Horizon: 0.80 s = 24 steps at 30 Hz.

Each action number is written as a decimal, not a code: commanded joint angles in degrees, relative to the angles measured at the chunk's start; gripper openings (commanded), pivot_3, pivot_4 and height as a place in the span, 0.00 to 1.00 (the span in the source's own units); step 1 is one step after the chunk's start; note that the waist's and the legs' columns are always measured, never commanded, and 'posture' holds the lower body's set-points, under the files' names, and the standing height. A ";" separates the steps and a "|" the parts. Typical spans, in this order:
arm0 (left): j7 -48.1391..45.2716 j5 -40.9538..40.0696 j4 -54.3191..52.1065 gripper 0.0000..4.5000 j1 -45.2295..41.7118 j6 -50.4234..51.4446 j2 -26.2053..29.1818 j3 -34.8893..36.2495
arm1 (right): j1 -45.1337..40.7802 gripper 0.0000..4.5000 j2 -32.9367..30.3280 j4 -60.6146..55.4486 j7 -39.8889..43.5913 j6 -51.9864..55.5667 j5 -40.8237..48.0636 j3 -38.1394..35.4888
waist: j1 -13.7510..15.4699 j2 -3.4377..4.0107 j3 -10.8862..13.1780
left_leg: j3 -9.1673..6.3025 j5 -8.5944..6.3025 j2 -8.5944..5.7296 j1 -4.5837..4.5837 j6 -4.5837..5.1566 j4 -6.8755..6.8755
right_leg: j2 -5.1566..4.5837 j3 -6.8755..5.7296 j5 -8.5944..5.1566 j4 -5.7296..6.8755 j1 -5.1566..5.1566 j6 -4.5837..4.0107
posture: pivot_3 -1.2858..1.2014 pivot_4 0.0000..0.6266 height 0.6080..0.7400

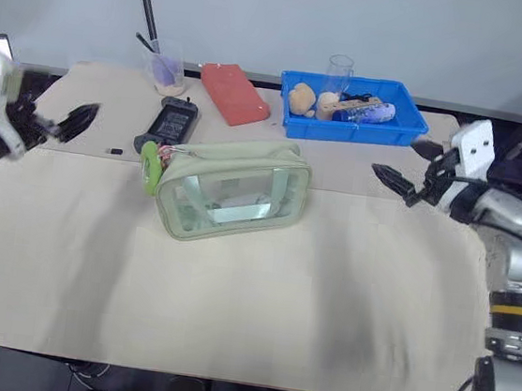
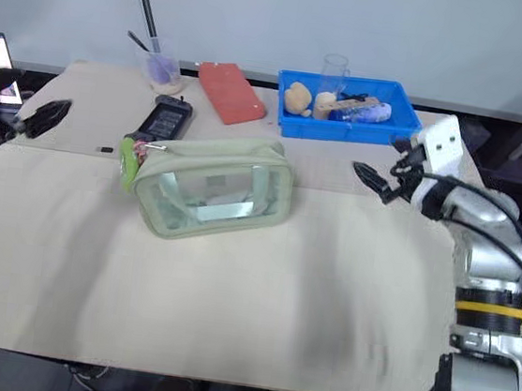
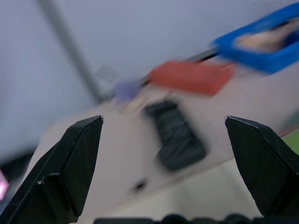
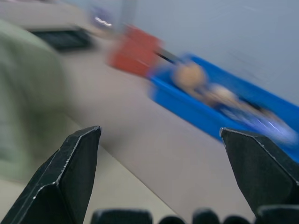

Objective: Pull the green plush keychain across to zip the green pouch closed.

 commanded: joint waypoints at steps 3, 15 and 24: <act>-7.24 -2.84 -9.63 0.98 -8.54 8.40 1.81 -10.31 | -3.96 1.00 -1.98 -11.91 9.36 10.54 8.14 3.01 | 0.04 0.00 0.01 | -0.01 0.00 0.00 -0.10 0.00 0.01 | 0.01 0.00 0.00 -0.01 -0.06 0.02 | 0.52 0.24 1.00; -10.89 7.36 -15.40 0.98 -10.78 6.22 0.22 -24.16 | -9.98 1.00 -0.88 -21.22 9.59 17.12 11.26 5.80 | 0.09 0.05 0.10 | -0.01 -0.02 0.02 -0.19 0.01 0.06 | 0.07 0.01 -0.05 0.07 -0.19 0.07 | 0.52 0.24 1.00; -13.27 15.17 -11.61 0.18 -9.21 -2.73 -1.19 -25.99 | -10.10 1.00 -1.97 -21.84 9.47 17.13 10.39 6.39 | 0.17 0.05 0.10 | -0.01 -0.02 -0.05 -0.24 0.01 0.07 | 0.00 0.02 -0.04 0.06 -0.19 0.07 | 0.52 0.24 1.00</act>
